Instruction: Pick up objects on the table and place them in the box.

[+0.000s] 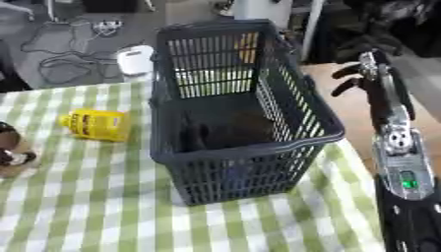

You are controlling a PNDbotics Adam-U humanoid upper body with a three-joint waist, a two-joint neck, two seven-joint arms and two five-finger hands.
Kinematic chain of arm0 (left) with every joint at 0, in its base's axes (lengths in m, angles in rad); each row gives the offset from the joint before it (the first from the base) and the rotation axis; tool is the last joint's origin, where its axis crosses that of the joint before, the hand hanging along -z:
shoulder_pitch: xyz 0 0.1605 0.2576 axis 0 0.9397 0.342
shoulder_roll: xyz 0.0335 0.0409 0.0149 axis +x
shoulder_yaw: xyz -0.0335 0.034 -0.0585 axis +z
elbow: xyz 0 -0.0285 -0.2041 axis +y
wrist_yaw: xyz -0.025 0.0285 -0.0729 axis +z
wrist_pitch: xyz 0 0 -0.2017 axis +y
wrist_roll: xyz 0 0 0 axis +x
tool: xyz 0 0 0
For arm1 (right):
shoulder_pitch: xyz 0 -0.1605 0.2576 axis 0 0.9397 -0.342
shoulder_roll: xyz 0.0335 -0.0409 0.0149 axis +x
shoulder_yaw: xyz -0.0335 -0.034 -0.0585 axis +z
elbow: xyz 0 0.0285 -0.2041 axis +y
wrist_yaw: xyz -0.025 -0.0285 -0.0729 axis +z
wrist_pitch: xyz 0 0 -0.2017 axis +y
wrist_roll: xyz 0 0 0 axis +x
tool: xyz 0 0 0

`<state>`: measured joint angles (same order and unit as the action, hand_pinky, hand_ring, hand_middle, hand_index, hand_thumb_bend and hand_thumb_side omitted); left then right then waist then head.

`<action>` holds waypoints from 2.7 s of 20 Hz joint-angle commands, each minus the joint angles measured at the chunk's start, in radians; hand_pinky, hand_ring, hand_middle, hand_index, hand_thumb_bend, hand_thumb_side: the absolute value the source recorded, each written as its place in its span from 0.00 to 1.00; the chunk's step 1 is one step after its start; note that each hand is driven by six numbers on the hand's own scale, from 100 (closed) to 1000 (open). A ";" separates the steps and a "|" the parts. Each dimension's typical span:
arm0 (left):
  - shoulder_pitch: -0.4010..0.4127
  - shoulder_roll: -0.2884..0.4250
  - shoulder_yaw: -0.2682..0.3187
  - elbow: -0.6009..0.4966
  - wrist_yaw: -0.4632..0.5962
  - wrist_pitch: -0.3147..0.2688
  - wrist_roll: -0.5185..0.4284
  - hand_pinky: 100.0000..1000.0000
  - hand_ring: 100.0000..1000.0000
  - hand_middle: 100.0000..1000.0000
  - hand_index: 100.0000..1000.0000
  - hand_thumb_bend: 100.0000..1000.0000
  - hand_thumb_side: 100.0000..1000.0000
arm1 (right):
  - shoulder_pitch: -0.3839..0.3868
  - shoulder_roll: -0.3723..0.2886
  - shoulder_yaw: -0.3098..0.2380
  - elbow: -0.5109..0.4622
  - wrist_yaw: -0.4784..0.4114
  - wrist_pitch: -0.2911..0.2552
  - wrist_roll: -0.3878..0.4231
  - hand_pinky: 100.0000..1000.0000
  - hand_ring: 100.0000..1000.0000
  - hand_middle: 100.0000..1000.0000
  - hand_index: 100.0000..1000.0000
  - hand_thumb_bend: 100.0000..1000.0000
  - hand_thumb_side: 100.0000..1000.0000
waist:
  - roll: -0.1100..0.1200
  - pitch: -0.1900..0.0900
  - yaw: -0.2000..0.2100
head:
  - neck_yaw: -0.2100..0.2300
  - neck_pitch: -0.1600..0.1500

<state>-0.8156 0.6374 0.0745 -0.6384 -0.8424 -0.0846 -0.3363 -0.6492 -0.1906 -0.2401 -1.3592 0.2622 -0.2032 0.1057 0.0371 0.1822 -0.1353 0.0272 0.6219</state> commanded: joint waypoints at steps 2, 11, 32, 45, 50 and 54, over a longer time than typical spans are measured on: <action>-0.050 0.085 -0.006 -0.106 0.007 -0.036 -0.139 0.31 0.35 0.44 0.62 0.12 0.00 | -0.003 -0.020 -0.006 -0.022 0.004 0.003 0.003 0.37 0.54 0.59 0.70 0.00 0.63 | 0.020 -0.036 0.005 | -0.008 -0.003; -0.174 0.061 -0.045 -0.227 0.063 -0.096 -0.211 0.29 0.32 0.40 0.61 0.15 0.00 | 0.034 0.000 0.000 -0.044 0.014 0.018 0.015 0.37 0.54 0.60 0.70 0.00 0.63 | 0.031 -0.101 0.003 | -0.016 0.011; -0.368 -0.276 -0.278 -0.451 0.312 -0.232 -0.241 0.30 0.34 0.41 0.64 0.24 0.00 | 0.048 0.043 0.052 -0.016 0.009 -0.003 0.074 0.37 0.54 0.59 0.70 0.00 0.64 | 0.014 -0.142 -0.054 | -0.015 0.000; -0.308 -0.352 -0.327 -0.382 0.260 -0.379 -0.261 0.81 0.82 0.85 0.92 0.95 0.87 | 0.052 0.051 0.089 0.015 -0.006 -0.030 0.138 0.36 0.53 0.57 0.69 0.00 0.65 | 0.014 -0.138 -0.063 | -0.027 -0.008; -0.310 -0.332 -0.312 -0.419 0.208 -0.386 -0.071 0.94 0.94 0.97 0.99 0.90 1.00 | 0.049 0.049 0.085 0.019 -0.004 -0.031 0.138 0.36 0.53 0.57 0.69 0.00 0.64 | 0.011 -0.137 -0.057 | -0.030 -0.007; -0.308 -0.312 -0.312 -0.438 0.172 -0.385 0.013 0.96 0.98 1.00 1.00 0.86 1.00 | 0.050 0.046 0.083 0.020 -0.004 -0.032 0.137 0.36 0.53 0.57 0.69 0.00 0.65 | 0.011 -0.136 -0.051 | -0.029 -0.007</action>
<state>-1.1065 0.2940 -0.2481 -1.0536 -0.6578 -0.4689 -0.3507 -0.5810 -0.1316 -0.1537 -1.3285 0.2628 -0.2329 0.2423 0.0542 0.0707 -0.1866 -0.0012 0.6227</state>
